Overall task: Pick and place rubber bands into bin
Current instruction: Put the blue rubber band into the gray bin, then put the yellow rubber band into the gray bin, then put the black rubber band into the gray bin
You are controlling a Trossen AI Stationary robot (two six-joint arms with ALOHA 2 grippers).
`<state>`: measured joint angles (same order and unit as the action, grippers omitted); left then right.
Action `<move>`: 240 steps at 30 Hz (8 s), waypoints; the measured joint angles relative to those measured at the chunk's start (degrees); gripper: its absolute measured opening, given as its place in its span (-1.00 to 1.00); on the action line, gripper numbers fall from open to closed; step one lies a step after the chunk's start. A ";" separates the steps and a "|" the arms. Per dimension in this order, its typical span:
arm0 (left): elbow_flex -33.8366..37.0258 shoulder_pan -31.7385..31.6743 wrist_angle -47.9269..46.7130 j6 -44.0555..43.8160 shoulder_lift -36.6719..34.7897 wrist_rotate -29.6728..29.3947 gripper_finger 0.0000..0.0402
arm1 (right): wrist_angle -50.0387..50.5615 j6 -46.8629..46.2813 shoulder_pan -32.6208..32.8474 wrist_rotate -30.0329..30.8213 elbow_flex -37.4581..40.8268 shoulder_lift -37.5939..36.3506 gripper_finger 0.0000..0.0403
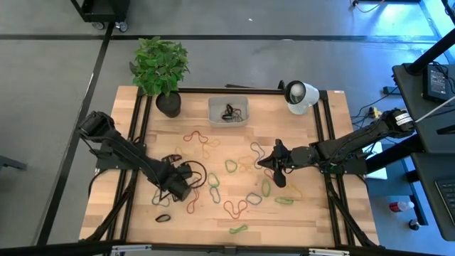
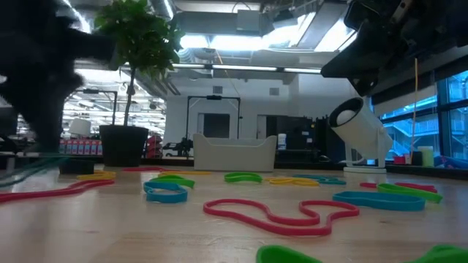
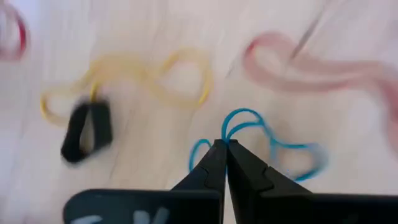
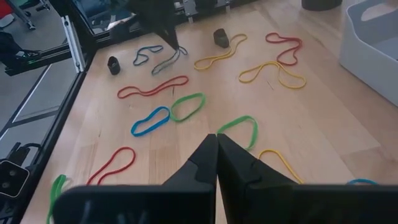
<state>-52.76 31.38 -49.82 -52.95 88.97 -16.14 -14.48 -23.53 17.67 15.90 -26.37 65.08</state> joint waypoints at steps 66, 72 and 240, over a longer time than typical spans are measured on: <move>-21.85 -52.98 25.47 50.34 14.79 4.90 -0.15 | 2.73 0.77 -0.02 0.02 0.02 0.00 -0.95; -21.87 -52.41 23.92 49.05 14.27 3.58 -0.14 | 3.45 -0.05 -0.02 0.02 0.02 0.00 -0.95; 23.35 -12.52 27.14 34.12 -31.06 -12.53 -0.97 | 43.04 25.73 -39.47 -5.53 -69.70 54.49 -0.04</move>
<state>-29.41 18.85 -22.68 -18.83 57.91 -28.67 28.56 2.21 -21.80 10.37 -96.07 119.57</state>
